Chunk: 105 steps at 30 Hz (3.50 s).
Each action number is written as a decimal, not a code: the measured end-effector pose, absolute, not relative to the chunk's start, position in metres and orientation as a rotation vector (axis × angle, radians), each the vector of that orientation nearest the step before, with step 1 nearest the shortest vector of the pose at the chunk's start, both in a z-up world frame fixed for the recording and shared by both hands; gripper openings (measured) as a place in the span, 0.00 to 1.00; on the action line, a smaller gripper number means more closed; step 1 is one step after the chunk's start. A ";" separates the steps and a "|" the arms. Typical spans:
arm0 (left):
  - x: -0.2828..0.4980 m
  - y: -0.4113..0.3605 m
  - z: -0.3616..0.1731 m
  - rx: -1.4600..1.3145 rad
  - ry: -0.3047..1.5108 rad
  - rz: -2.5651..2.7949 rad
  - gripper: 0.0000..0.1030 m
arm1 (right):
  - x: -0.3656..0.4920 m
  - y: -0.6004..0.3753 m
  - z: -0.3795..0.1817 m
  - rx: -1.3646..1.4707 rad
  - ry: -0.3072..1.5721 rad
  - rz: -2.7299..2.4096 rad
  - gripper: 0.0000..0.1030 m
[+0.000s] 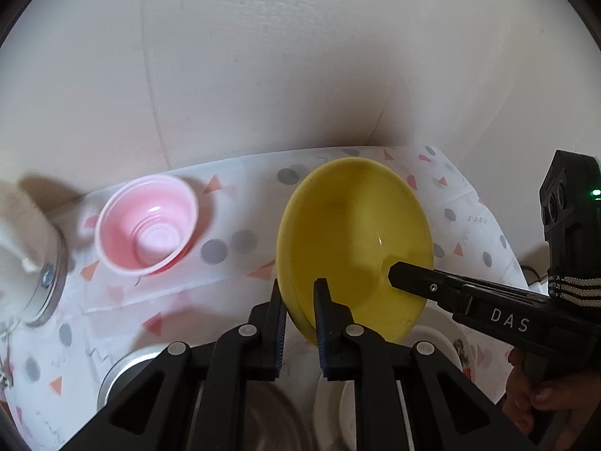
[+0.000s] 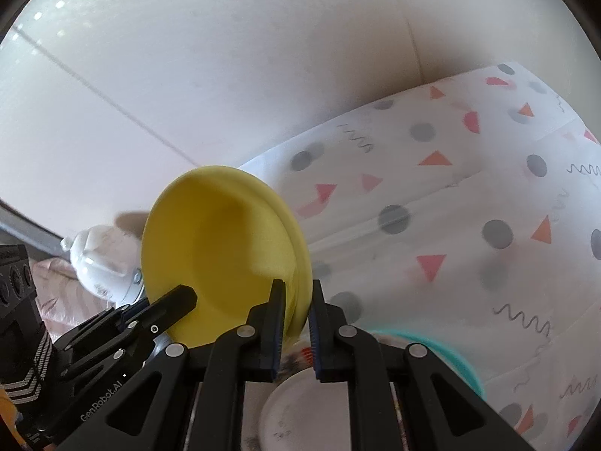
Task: Organize plates and bowls
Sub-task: 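Lift the yellow bowl with both grippers and carry it over the steel bowl, then lower the yellow bowl into the steel bowl and open both grippers, then move both grippers to the rim of the pink-and-red bowl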
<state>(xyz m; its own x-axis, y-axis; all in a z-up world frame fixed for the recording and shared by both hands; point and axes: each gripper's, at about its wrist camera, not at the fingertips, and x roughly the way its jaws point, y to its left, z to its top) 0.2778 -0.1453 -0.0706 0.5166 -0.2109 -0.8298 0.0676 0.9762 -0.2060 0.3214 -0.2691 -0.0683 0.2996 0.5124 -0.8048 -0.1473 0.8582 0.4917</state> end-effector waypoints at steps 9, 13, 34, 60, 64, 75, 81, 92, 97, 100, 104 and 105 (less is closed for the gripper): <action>0.235 -0.096 -0.069 -0.211 1.011 -0.122 0.14 | 0.294 -0.218 -0.063 0.286 1.206 0.534 0.11; 0.219 -0.074 -0.074 -0.240 1.023 -0.099 0.14 | 0.282 -0.196 -0.067 0.252 1.230 0.570 0.11; 0.169 -0.031 -0.125 -0.295 1.174 -0.014 0.14 | 0.228 -0.137 -0.096 0.114 1.396 0.625 0.11; 0.169 -0.046 -0.142 -0.198 1.250 -0.015 0.31 | 0.224 -0.119 -0.115 0.024 1.454 0.556 0.14; 0.168 -0.046 -0.131 -0.197 1.209 -0.021 0.59 | 0.224 -0.119 -0.115 0.016 1.450 0.542 0.14; 0.166 -0.045 -0.126 -0.198 1.189 -0.018 0.59 | 0.224 -0.127 -0.105 0.020 1.422 0.528 0.17; 0.164 -0.041 -0.121 -0.242 1.161 -0.023 0.60 | 0.224 -0.133 -0.089 0.022 1.380 0.537 0.17; 0.174 -0.016 -0.104 -0.328 1.096 0.056 0.71 | 0.269 -0.148 -0.066 0.113 1.225 0.532 0.24; 0.190 -0.007 -0.096 -0.337 1.084 0.104 0.71 | 0.305 -0.140 -0.068 0.140 1.201 0.548 0.25; 0.198 -0.004 -0.090 -0.329 1.070 0.131 0.74 | 0.323 -0.131 -0.071 0.137 1.191 0.564 0.25; 0.209 -0.001 -0.089 -0.322 1.071 0.158 0.75 | 0.350 -0.117 -0.084 0.149 1.211 0.564 0.25; 0.212 -0.001 -0.089 -0.319 1.075 0.166 0.75 | 0.356 -0.116 -0.089 0.159 1.223 0.561 0.25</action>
